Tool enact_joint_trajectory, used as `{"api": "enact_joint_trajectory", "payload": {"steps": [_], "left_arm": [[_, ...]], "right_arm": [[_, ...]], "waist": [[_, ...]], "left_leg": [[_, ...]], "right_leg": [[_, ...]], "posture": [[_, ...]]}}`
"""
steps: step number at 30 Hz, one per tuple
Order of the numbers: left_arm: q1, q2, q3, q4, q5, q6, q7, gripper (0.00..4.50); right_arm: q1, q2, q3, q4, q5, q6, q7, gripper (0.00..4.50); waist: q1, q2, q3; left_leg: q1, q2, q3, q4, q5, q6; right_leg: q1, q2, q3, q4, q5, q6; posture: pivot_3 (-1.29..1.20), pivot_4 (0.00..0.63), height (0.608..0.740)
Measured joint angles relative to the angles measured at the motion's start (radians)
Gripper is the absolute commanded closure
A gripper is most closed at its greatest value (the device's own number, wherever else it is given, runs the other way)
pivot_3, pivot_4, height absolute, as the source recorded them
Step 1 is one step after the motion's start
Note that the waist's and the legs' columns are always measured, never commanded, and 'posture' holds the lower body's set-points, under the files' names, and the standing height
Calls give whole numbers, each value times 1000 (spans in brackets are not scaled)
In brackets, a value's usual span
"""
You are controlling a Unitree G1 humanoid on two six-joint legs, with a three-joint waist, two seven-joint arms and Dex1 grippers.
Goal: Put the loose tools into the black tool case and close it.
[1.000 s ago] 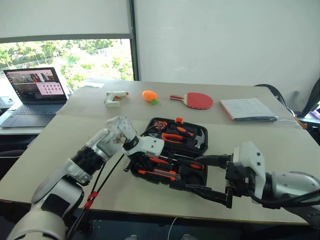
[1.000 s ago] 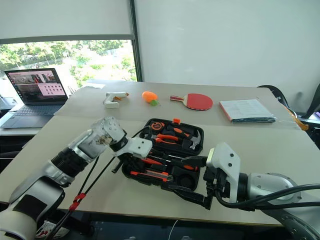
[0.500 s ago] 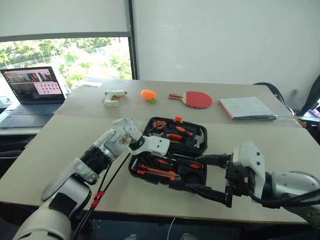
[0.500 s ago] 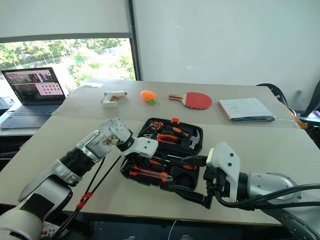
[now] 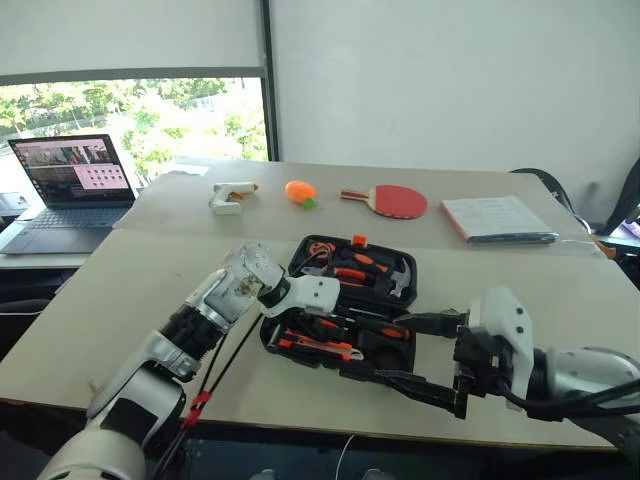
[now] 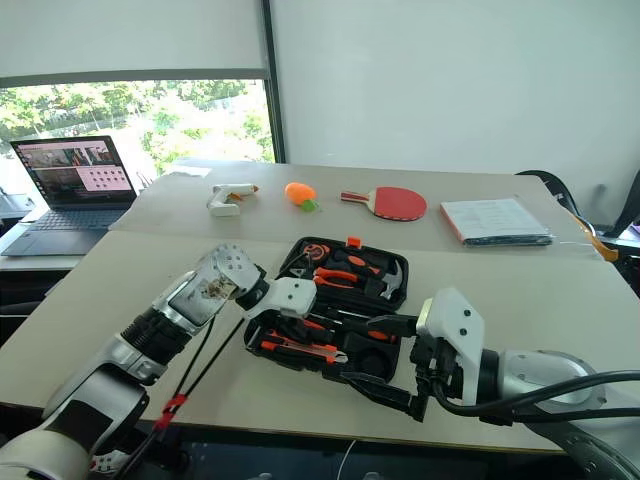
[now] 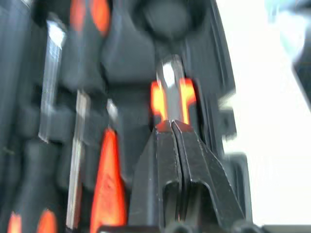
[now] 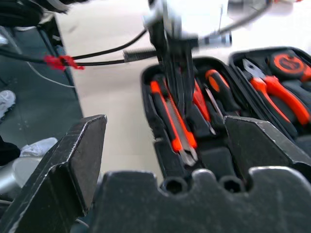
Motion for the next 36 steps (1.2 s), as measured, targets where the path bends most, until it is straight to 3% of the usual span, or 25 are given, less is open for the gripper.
{"api": "enact_joint_trajectory", "payload": {"steps": [2, 5, 11, 15, 19, 23, 27, 31, 36], "left_arm": [[-29, 16, 82, -1, -70, 55, -7, 3350], [-67, 61, 170, -9, -162, 132, -36, 2160], [-70, 82, 273, -5, -283, 203, -34, 82], [-76, 108, 305, 1, -323, 221, -24, 82], [-77, 135, 320, -13, -354, 243, -16, 82], [-75, 147, 323, -58, -374, 244, 7, 82], [-73, 143, 328, -100, -396, 254, 42, 82], [-65, 159, 329, -143, -409, 258, 60, 82], [-56, 168, 323, -167, -407, 247, 92, 82]], "right_arm": [[68, 10, -61, 41, -50, -6, 2, 0], [183, 32, -210, 118, -113, -19, 35, 0], [404, 71, -534, 220, -176, -47, 194, 0], [509, 93, -679, 255, -206, -58, 291, 0], [490, 68, -690, 281, -217, -60, 330, 0], [340, -42, -544, 318, -245, -69, 327, 0], [92, -157, -237, 401, -306, -85, 321, 0], [-178, -178, 93, 541, -408, -85, 329, 0], [-384, -138, 344, 710, -542, -91, 357, 0]], "waist": [[0, 0, 0], [0, 0, 0], [2, 0, 0], [-3, 1, 0], [-13, 1, 0], [-17, 0, 0], [-23, 1, 0], [-20, 1, 1], [-8, 1, 1]], "left_leg": [[0, 0, 0, 0, 0, 0], [2, -1, 1, -2, 0, 0], [2, -1, 2, -1, 0, 0], [3, 0, 3, -2, 0, 0], [6, 1, 2, -2, 0, 0], [9, 1, 4, -3, 0, -1], [8, 0, 5, -3, 1, -1], [4, 0, 7, -4, 0, -1], [2, -1, 7, -3, 0, -1]], "right_leg": [[0, 0, 0, 0, 0, 0], [1, 0, 0, -1, 0, 0], [2, 0, 0, 0, 0, 0], [2, 0, 1, 0, 0, 0], [3, 1, 3, 0, 0, 0], [5, 1, 4, -1, 0, 0], [3, 1, 4, -1, 0, -1], [0, 1, 3, -1, 0, -1], [-1, -1, 2, -1, 0, -1]], "posture": [[0, 150, 740], [0, 150, 740], [0, 150, 740], [0, 150, 740], [0, 150, 740], [0, 150, 740], [0, 150, 740], [0, 150, 740], [0, 150, 740]]}}
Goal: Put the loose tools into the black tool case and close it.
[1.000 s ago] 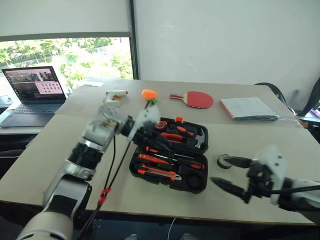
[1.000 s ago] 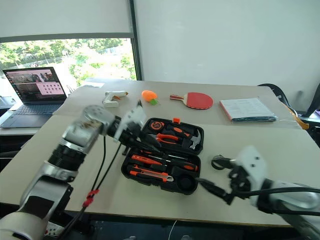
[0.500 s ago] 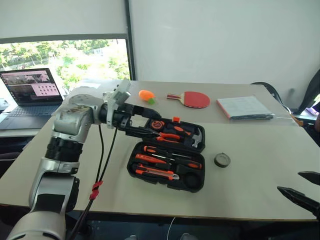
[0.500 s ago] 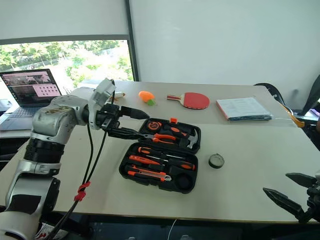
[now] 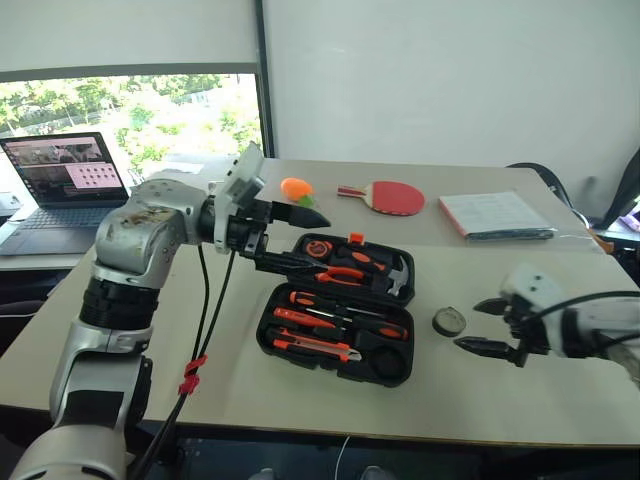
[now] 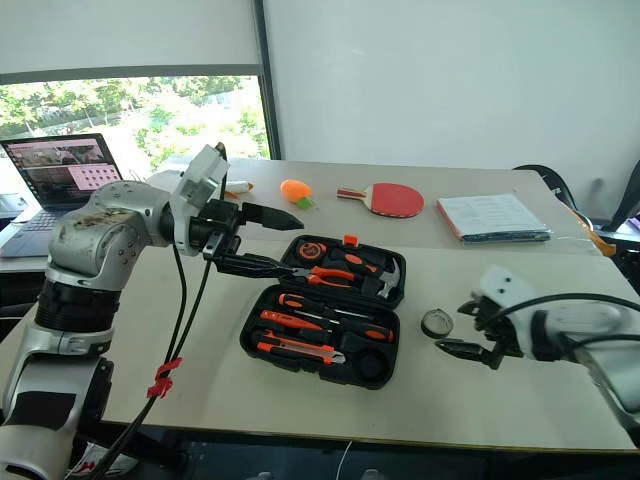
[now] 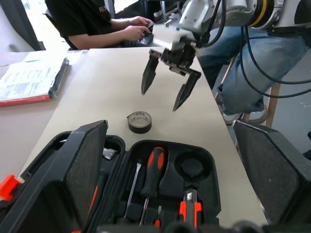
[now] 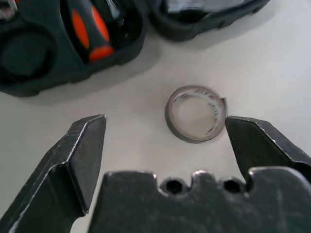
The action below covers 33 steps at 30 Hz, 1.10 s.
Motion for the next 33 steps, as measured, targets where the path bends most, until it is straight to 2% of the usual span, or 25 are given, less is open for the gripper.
{"api": "enact_joint_trajectory", "payload": {"steps": [5, 6, 7, 11, 18, 23, 26, 29, 33], "left_arm": [[24, 15, -12, -23, 15, -8, 16, 82], [25, 16, -14, -23, 15, -8, 19, 0], [25, 15, -14, -23, 15, -8, 21, 0], [25, 15, -18, -26, 16, -13, 25, 0], [25, 17, -20, -26, 16, -32, 25, 0], [25, 25, -30, -30, 18, -47, 19, 0], [33, 43, -60, -31, 30, -66, -1, 0], [46, 44, -81, -31, 46, -92, -15, 0], [51, 44, -96, -29, 59, -103, -21, 0]], "right_arm": [[-108, 90, 123, 148, -91, -42, 28, 0], [-133, 116, 144, 192, -114, -56, 33, 516], [-151, 133, 159, 221, -131, -64, 36, 703], [-194, 170, 196, 308, -181, -115, 52, 2053], [-179, 170, 187, 277, -185, -110, 76, 4475], [-108, 106, 118, 112, -133, -44, 118, 4493], [-85, 80, 40, -81, -43, 47, 131, 4493], [-93, 112, 19, -248, 33, 133, 109, 4493], [-102, 163, 77, -382, 61, 189, 55, 4493]], "waist": [[6, 0, 0], [5, 0, 0], [4, 0, 0], [4, 0, 0], [5, 0, 0], [6, 0, 0], [0, 1, 0], [-3, 1, 0], [2, 1, 0]], "left_leg": [[0, 0, 0, 0, 0, 0], [0, 0, 0, 0, 0, 0], [0, 0, 1, 1, 0, 0], [1, 0, 1, 1, 0, 0], [1, 0, 0, 1, 0, 0], [0, 0, -3, 0, 0, 0], [1, 1, -6, 0, 0, 0], [1, 2, -6, 0, 0, 0], [1, 1, -6, 1, 0, 0]], "right_leg": [[0, 0, -1, 0, 0, 0], [0, 0, -1, 0, 0, 0], [0, 0, 0, 0, 0, 0], [1, 0, 0, 1, 1, 0], [1, 0, 0, 1, 1, 0], [0, 0, -1, 1, 1, 0], [0, 1, 0, 2, 1, 0], [1, 2, -1, 2, 1, -1], [1, 1, -1, 2, 1, -1]], "posture": [[0, 150, 740], [0, 150, 740], [0, 150, 740], [0, 150, 740], [0, 150, 740], [0, 150, 740], [0, 150, 740], [0, 150, 740], [0, 150, 740]]}}
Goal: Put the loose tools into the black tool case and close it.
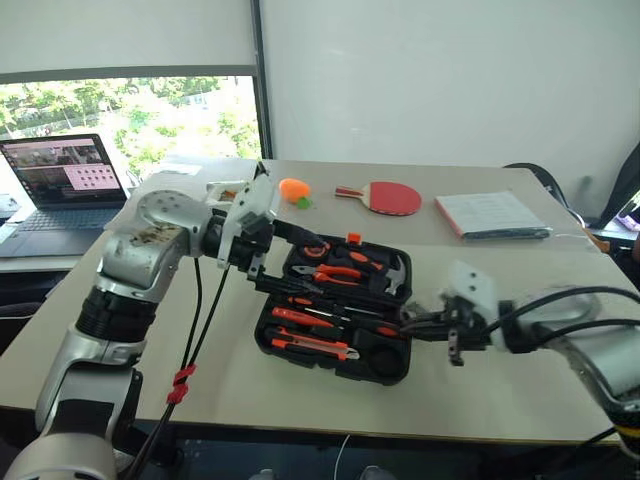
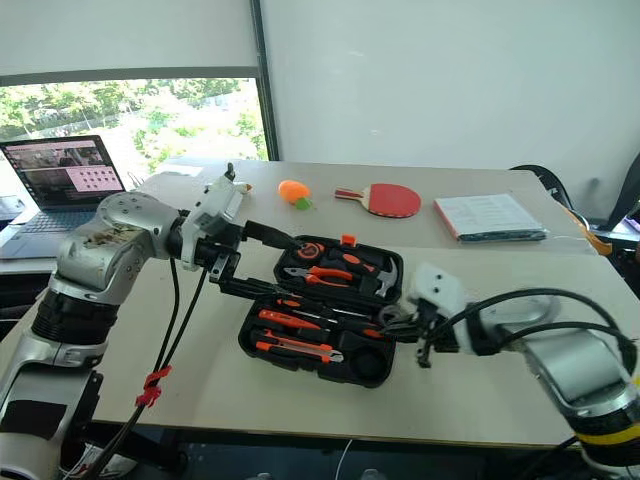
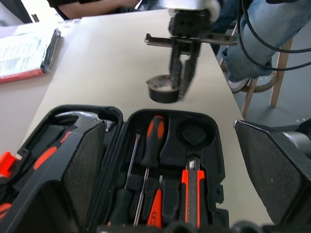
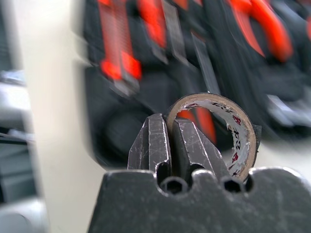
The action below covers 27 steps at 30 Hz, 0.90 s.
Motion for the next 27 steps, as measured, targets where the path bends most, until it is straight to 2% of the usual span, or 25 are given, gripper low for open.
{"api": "enact_joint_trajectory", "payload": {"steps": [5, 14, 16, 18, 19, 25, 27], "left_arm": [[0, 0, 0, 3, 2, -14, -3, 0], [1, 12, 0, 4, 3, -14, -8, 0], [1, 13, 0, 4, 3, -15, -8, 0], [1, 14, 0, 4, 4, -15, -8, 0], [1, 14, 0, 4, 4, -15, -8, 0], [1, 14, 0, 4, 4, -16, -8, 0], [1, 14, 0, 4, 5, -16, -9, 0]], "right_arm": [[-5, 45, 131, -21, -40, 7, -52, 4493], [34, 32, 215, -20, -100, -4, -69, 4493], [42, 12, 214, -22, -107, -4, -65, 3728], [43, 12, 201, -32, -107, 3, -68, 3299], [43, 12, 197, -38, -107, 4, -68, 2779], [31, 25, 182, -41, -108, 24, -94, 927], [32, 35, 176, -59, -72, 54, -84, 166]], "waist": [[4, 0, 0], [3, 0, 0], [3, 0, 0], [4, 0, 0], [4, 0, 0], [3, 0, 0], [3, 0, 0]], "left_leg": [[-1, 0, 1, 0, 0, 0], [0, 0, 1, 0, 0, 0], [0, 0, 1, 0, 0, 0], [0, 0, 1, 0, 0, 0], [0, 0, 1, 0, 0, 0], [0, 0, 1, -1, 0, 0], [0, 0, 0, -1, 0, 0]], "right_leg": [[0, -1, 0, 0, 0, 0], [0, 0, -1, 0, 0, 0], [0, 0, -1, 0, 0, 0], [0, 0, -1, 0, 0, 0], [0, 0, -1, 0, 0, 0], [0, 0, -1, -1, 0, 0], [0, 0, -1, -1, 0, 0]], "posture": [[0, 150, 740], [0, 150, 740], [0, 150, 740], [0, 150, 740], [0, 150, 740], [0, 150, 740], [0, 150, 740]]}}
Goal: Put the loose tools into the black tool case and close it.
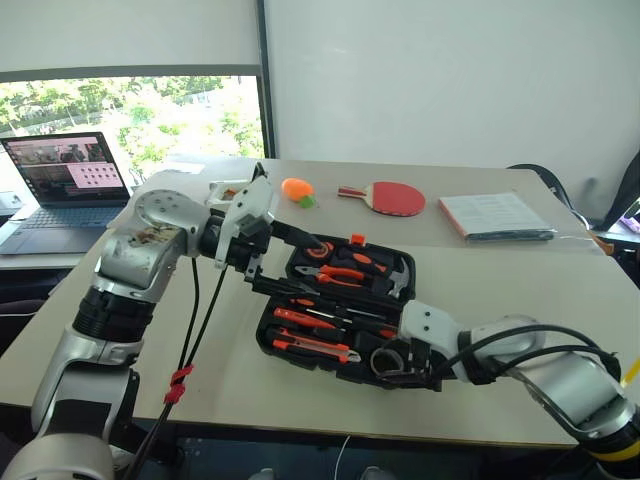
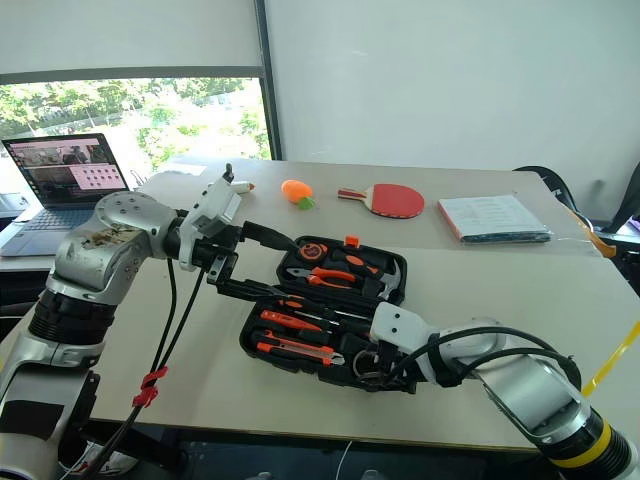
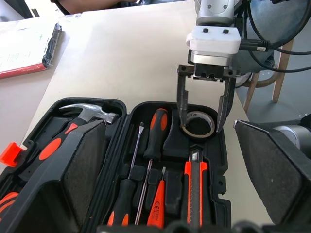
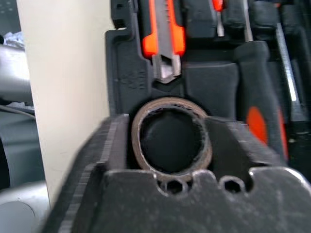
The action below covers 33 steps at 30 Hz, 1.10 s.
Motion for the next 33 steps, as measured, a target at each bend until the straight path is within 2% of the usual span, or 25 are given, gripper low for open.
{"api": "enact_joint_trajectory", "payload": {"steps": [3, 5, 6, 8, 9, 12, 15, 16, 17, 19, 20, 21, 28, 33], "left_arm": [[0, -1, 0, 4, 5, 0, 0, 0], [5, 0, 0, 21, 15, -10, 2, 0], [13, 1, -1, 35, 27, -20, 3, 0], [27, 12, -2, 64, 41, -40, 3, 0], [39, 24, -1, 92, 54, -58, 2, 501], [80, 60, -2, 203, 107, -132, -9, 1478], [98, 81, -17, 332, 177, -240, -28, 2569], [98, 83, -23, 355, 195, -266, -32, 2713], [96, 82, -33, 396, 221, -310, -36, 3280], [90, 80, -47, 477, 272, -384, -27, 3902], [86, 71, -50, 538, 302, -425, -14, 4373], [84, 65, -53, 568, 315, -443, -7, 4480], [40, -36, -97, 722, 445, -557, 97, 4480], [45, -80, -97, 714, 460, -553, 93, 4480]], "right_arm": [[-9, 5, -39, -30, 65, 40, 11, 75], [-40, 2, -149, -44, 135, 84, 18, 75], [-51, -5, -224, -51, 170, 103, 15, 506], [-37, -17, -295, -54, 201, 121, 9, 809], [-9, -22, -333, -50, 213, 128, 5, 1157], [110, -45, -405, -29, 215, 128, -13, 2247], [192, -41, -411, 8, 172, 97, -63, 3290], [201, -38, -406, 18, 158, 85, -75, 3471], [212, -35, -400, 35, 136, 62, -92, 3970], [225, -34, -377, 65, 94, 10, -112, 4486], [237, -32, -357, 91, 65, -21, -119, 4500], [240, -27, -344, 108, 53, -35, -123, 4500], [193, 27, -258, 203, -9, -115, -141, 4500], [170, 48, -215, 266, -48, -153, -150, 4500]], "waist": [[0, 0, 0], [0, 0, 0], [0, 0, 0], [0, 0, 0], [0, 0, 0], [1, 0, 0], [2, 0, 0], [1, 0, 0], [1, 0, 0], [1, 0, 0], [0, 0, 0], [0, 0, 0], [2, -1, 0], [1, -1, 0]], "left_leg": [[0, 0, -1, 0, 0, 0], [0, 0, -1, 1, 0, 0], [1, 0, -1, 1, 0, 0], [1, 0, -1, 0, 0, 0], [1, 0, 0, 0, 0, 0], [0, 0, 1, -1, 0, 0], [0, -1, 4, 0, 0, 0], [0, -1, 4, 0, 0, 0], [0, -1, 5, 1, 0, 0], [1, 0, 6, 1, 0, 0], [0, 0, 6, 0, 0, 0], [0, 0, 6, 0, 0, 0], [-1, -1, 5, 1, 0, 0], [-1, -1, 5, 1, 0, 0]], "right_leg": [[0, 0, 0, 0, 0, 0], [0, -1, 0, 0, 0, 0], [1, 0, 0, 0, 0, 0], [1, 0, 0, 0, 0, 0], [1, 0, 0, 0, 0, 0], [0, 0, 0, 0, 0, 0], [0, -1, 0, 0, 0, 0], [0, -1, 0, 0, 0, 0], [0, -1, 0, 0, 0, 0], [1, 0, 0, 0, 0, 0], [1, 0, 0, 0, 0, 0], [0, 0, 0, 0, 0, 0], [0, -1, 0, 0, 0, 1], [0, -1, 0, 0, 0, 1]], "posture": [[0, 150, 740], [0, 150, 740], [0, 150, 740], [0, 150, 740], [0, 150, 740], [0, 150, 740], [0, 150, 740], [0, 150, 740], [0, 150, 740], [0, 150, 740], [0, 150, 740], [0, 150, 740], [0, 150, 740], [0, 150, 740]]}}
